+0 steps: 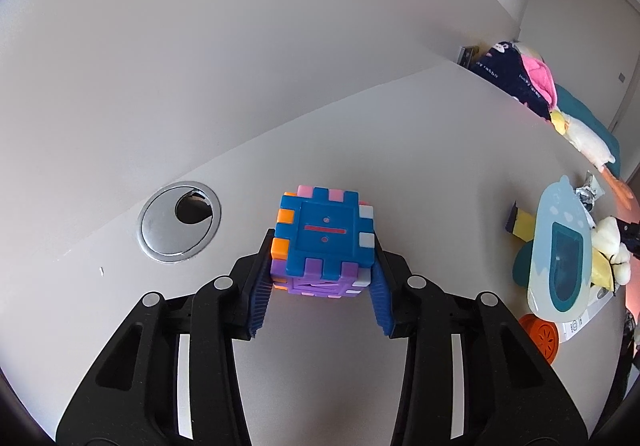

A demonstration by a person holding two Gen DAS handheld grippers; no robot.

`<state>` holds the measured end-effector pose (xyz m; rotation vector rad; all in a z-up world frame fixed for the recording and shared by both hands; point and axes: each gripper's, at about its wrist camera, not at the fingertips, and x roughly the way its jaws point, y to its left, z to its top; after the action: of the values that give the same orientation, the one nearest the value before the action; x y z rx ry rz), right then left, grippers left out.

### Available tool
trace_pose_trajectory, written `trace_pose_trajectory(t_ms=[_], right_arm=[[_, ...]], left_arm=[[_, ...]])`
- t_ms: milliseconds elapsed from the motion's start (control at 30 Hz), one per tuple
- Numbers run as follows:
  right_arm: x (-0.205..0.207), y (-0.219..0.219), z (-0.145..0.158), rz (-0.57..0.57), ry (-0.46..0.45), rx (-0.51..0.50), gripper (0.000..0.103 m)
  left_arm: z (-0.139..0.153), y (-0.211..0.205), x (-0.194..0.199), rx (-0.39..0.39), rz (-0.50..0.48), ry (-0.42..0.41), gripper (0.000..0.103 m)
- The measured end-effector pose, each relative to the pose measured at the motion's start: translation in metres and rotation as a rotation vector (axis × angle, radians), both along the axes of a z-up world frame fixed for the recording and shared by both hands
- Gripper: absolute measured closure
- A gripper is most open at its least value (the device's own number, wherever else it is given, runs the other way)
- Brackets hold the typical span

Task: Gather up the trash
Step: 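Grasp the puzzle cube with the left tool while the right tool grasps the silver wrapper, then lift the cube with the left tool while the right tool lifts the wrapper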

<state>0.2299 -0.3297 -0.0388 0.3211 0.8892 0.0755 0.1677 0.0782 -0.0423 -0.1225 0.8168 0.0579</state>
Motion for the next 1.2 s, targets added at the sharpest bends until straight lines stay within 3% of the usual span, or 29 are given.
trace_pose_trajectory(t_ms=[567,767,967,1033,1067,1200], right_arm=[[0.056,0.018,-0.006,-0.146,0.1,0.013,0.049],[0.066,0.01,-0.006,-0.188,0.112,0.112,0.029],[0.085,0.015,-0.005,-0.208,0.124,0.055,0.027],[0.09,0.018,-0.005,-0.201,0.131,0.029,0.03],[0.091,0.02,-0.005,-0.188,0.132,0.017,0.044],[0.087,0.02,-0.006,-0.161,0.127,0.039,0.055]], left_arm=[[0.016,-0.006,-0.004,-0.005,-0.048,-0.023,0.062],[0.02,-0.006,-0.008,0.006,-0.069,-0.029,0.062],[0.022,-0.005,-0.01,0.003,-0.079,-0.034,0.062],[0.023,-0.004,-0.011,0.001,-0.082,-0.034,0.062],[0.023,-0.003,-0.011,0.0,-0.082,-0.034,0.062],[0.023,-0.002,-0.014,-0.008,-0.09,-0.032,0.062]])
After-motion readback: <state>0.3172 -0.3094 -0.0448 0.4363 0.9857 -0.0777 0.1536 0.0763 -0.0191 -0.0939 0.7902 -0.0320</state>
